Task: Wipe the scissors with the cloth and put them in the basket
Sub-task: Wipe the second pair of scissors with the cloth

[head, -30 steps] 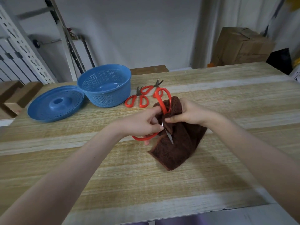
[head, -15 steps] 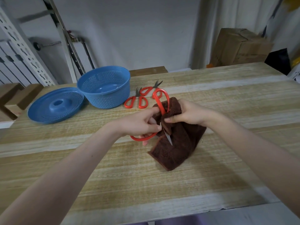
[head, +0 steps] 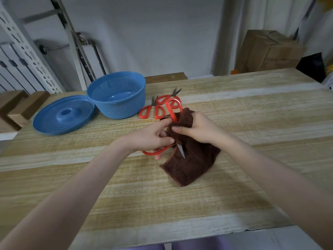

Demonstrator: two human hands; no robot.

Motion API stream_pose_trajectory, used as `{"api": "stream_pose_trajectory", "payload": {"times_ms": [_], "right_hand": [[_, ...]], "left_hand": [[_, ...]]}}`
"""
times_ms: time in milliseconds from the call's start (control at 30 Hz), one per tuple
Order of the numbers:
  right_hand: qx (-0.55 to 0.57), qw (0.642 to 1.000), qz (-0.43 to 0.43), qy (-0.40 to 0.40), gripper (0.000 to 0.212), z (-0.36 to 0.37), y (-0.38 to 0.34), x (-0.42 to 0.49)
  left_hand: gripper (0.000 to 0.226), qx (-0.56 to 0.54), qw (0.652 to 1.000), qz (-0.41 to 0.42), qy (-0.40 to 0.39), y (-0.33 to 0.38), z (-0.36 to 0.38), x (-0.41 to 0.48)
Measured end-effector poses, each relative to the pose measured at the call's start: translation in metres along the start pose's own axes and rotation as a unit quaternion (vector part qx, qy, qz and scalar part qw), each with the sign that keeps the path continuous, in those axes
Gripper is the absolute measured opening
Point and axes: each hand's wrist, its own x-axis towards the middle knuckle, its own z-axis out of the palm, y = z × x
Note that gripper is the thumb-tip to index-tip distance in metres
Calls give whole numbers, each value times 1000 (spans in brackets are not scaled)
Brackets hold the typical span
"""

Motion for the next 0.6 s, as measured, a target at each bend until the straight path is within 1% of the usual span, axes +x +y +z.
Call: {"api": "stream_pose_trajectory", "payload": {"times_ms": [67, 100, 133, 167, 233, 300, 467, 567, 600], "right_hand": [[-17, 999, 37, -15, 9, -14, 5, -2], [-14, 998, 55, -5, 9, -22, 9, -3], [13, 997, 70, 15, 8, -30, 12, -5], [65, 994, 84, 41, 6, -35, 13, -7], [190, 974, 92, 85, 3, -39, 14, -13], [246, 961, 82, 98, 7, -37, 13, -18], [204, 970, 113, 63, 26, -17, 7, -31], [235, 965, 112, 29, 39, 6, -1, -31], [246, 964, 97, 15, 38, 14, -5, -29]], "left_hand": [[61, -30, 1000, 2, -7, -6, -4, -5], [62, -50, 999, -2, -3, -9, -7, -8], [63, -72, 997, -7, 7, -11, -9, -11], [64, -93, 995, -7, 23, -13, -11, -14], [64, -119, 991, 8, 63, -17, -11, -17], [62, -128, 985, 29, 108, -17, -7, -17], [56, -155, 968, 70, 183, -16, -2, -13], [56, -155, 963, 102, 194, -8, 3, -7], [57, -151, 964, 111, 190, -4, 7, -5]]}}
